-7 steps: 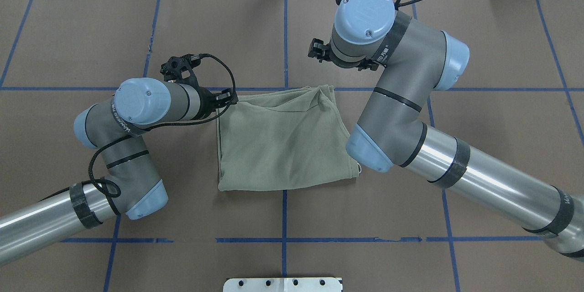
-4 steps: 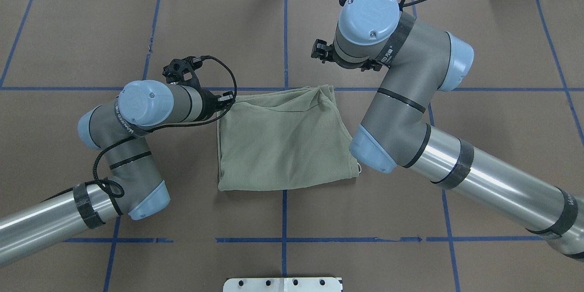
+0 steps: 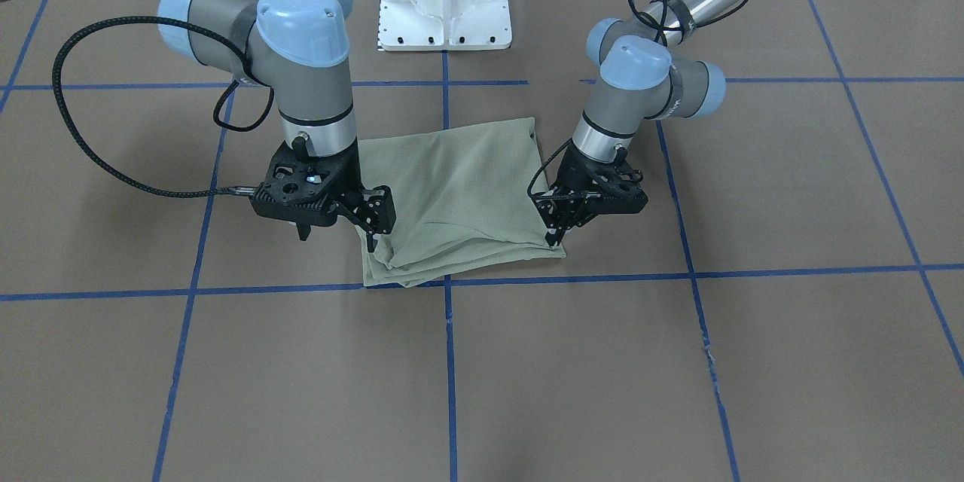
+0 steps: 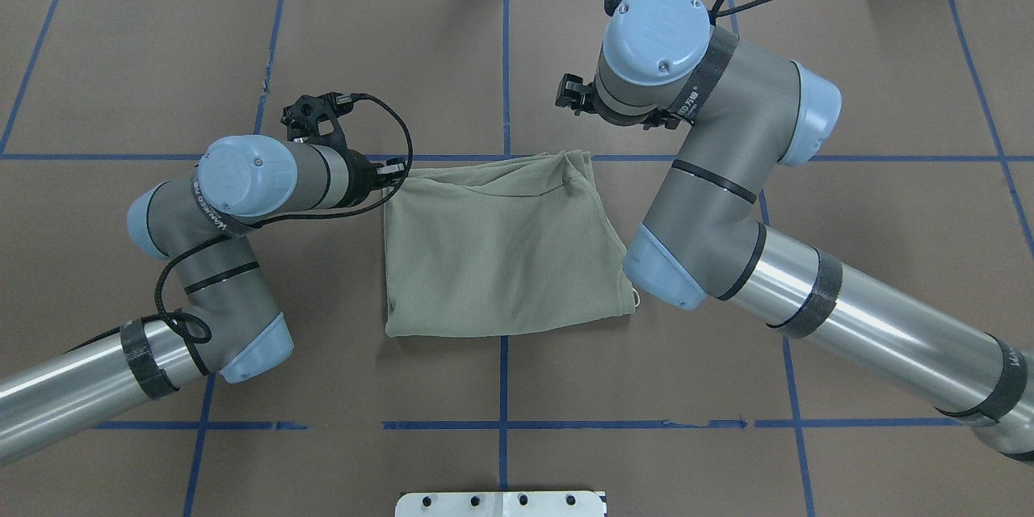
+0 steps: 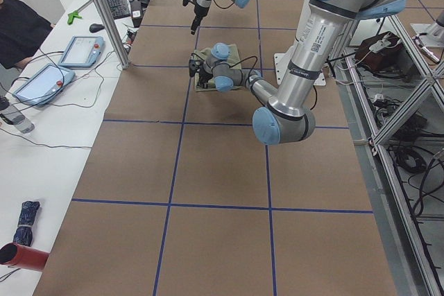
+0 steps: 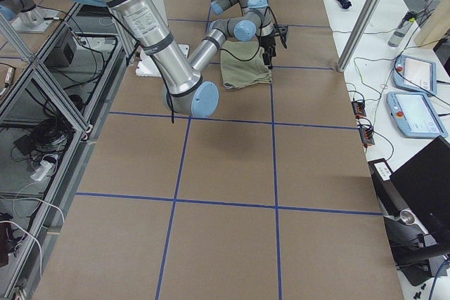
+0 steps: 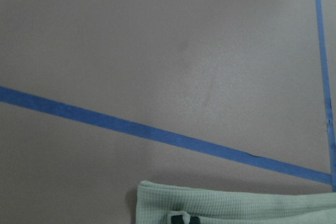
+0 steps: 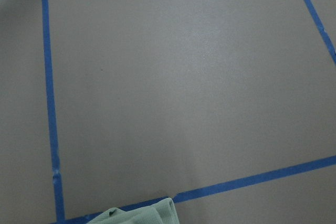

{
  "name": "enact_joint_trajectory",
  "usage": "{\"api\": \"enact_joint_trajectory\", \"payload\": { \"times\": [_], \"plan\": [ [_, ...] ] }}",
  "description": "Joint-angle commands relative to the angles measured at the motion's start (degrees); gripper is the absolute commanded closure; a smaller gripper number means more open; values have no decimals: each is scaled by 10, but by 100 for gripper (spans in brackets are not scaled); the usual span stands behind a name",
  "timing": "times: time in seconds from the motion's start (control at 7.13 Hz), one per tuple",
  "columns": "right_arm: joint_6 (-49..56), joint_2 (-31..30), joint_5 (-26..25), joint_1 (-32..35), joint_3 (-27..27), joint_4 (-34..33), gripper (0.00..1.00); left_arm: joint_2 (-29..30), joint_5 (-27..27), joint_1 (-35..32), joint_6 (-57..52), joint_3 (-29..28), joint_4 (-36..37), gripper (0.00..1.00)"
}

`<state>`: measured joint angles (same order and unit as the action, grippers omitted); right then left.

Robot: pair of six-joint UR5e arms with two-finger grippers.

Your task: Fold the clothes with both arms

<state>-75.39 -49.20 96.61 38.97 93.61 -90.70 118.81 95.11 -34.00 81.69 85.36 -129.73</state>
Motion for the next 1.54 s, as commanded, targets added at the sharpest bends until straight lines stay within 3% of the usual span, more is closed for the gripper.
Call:
{"api": "enact_joint_trajectory", "payload": {
  "times": [0.0, 0.42, 0.56, 0.84, 1.12, 1.4],
  "plan": [
    [2, -5, 1, 0, -1, 3, 0, -2, 0, -16, -15, -1, 0, 100],
    [3, -10, 2, -2, -3, 4, 0, -2, 1, -22, -44, -1, 0, 100],
    [6, -13, 4, -2, -3, 4, 0, -9, 1, -20, -50, -1, 0, 4],
    [95, -13, 16, 13, -4, 2, 0, -16, 12, -45, -142, 11, 6, 0],
    [230, -68, 141, 94, 12, 0, 0, -98, 86, -112, -283, 67, 8, 0],
    [488, -193, 245, 229, 49, -2, 0, -196, 184, -231, -506, 134, 59, 0]
  ]
}}
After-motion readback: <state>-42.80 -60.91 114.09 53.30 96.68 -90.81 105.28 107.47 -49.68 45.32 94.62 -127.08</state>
